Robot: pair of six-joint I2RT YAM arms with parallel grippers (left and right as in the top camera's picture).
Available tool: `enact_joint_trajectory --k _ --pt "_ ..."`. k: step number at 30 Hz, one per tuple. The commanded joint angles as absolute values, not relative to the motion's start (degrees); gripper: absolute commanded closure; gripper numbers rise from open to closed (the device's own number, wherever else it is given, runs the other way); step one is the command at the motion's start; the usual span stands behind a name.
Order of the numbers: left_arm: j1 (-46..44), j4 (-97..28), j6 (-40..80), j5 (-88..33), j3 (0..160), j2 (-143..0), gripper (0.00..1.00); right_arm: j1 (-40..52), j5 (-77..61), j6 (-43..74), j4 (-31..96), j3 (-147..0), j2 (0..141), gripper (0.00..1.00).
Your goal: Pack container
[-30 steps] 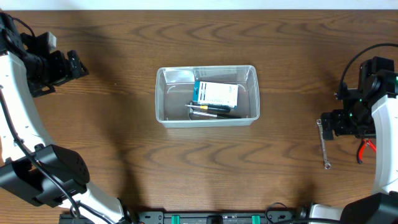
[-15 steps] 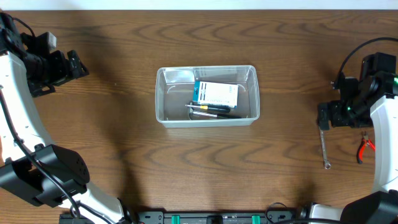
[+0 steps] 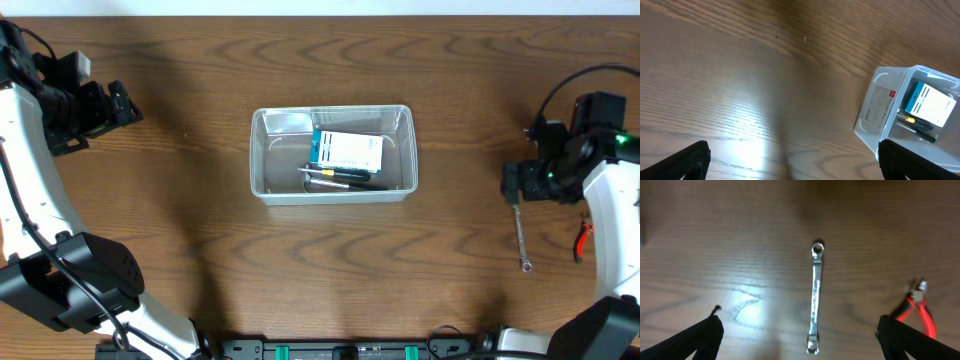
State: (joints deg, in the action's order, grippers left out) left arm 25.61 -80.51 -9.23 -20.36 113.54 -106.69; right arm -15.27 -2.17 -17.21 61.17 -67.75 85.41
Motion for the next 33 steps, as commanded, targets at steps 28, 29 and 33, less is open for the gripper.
enact_joint_trajectory --k 28,29,33 --pt "25.6 -80.5 -9.6 -19.9 113.5 -107.3 0.02 -15.7 -3.5 -20.4 60.1 -62.3 85.4 0.01" --pt "25.6 -80.5 -9.6 -19.9 113.5 -107.3 0.02 -15.7 -3.5 -20.6 59.9 -62.3 85.4 0.01" --pt "25.6 -80.5 -9.6 -19.9 113.5 -107.3 0.02 -15.8 -2.7 -21.9 60.1 -61.9 85.5 0.01"
